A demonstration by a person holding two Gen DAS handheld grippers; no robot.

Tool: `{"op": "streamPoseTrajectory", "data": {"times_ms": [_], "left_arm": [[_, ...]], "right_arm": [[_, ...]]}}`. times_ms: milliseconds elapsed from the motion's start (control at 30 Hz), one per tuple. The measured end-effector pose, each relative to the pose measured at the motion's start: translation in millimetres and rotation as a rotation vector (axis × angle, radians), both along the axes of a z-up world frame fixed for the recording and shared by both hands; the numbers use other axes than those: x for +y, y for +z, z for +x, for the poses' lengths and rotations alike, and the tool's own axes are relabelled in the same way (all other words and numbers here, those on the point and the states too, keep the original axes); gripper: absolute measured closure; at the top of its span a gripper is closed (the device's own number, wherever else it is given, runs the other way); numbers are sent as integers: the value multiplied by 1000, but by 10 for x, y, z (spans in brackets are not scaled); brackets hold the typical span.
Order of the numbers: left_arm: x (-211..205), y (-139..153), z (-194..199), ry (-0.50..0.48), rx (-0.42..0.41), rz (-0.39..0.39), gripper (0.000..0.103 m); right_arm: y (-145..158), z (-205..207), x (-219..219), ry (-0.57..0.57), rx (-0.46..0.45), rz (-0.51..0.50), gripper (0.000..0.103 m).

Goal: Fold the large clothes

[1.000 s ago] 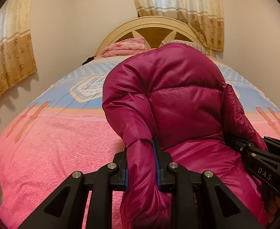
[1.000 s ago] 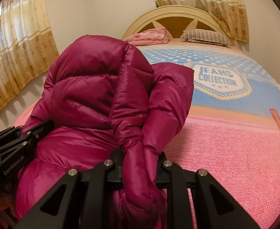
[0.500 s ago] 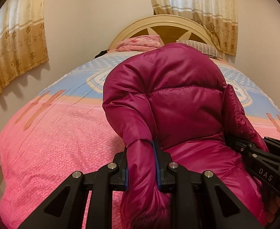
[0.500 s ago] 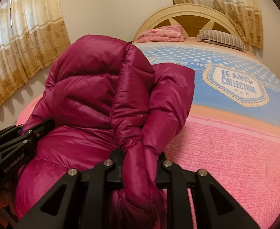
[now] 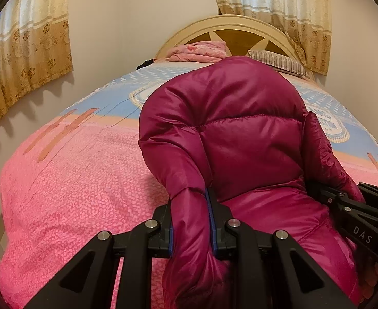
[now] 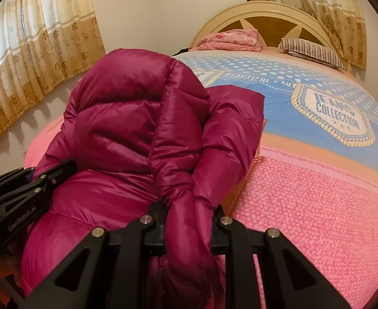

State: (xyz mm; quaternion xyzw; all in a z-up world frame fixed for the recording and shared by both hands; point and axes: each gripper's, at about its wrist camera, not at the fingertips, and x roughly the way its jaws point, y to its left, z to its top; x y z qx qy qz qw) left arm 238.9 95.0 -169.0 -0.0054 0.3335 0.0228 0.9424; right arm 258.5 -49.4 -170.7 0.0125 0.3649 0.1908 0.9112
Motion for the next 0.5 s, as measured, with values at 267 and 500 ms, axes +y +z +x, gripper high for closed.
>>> {"op": "streamPoseTrajectory", "data": {"times_ms": [267,500], "left_arm": [[84,-124,85,4,36,-2,82],[91,-217,121,7,52,-10,82]], "right_arm": [[-88,80,64,6,21,-8,83],[-160,161,72,2,46,-9,83]]}}
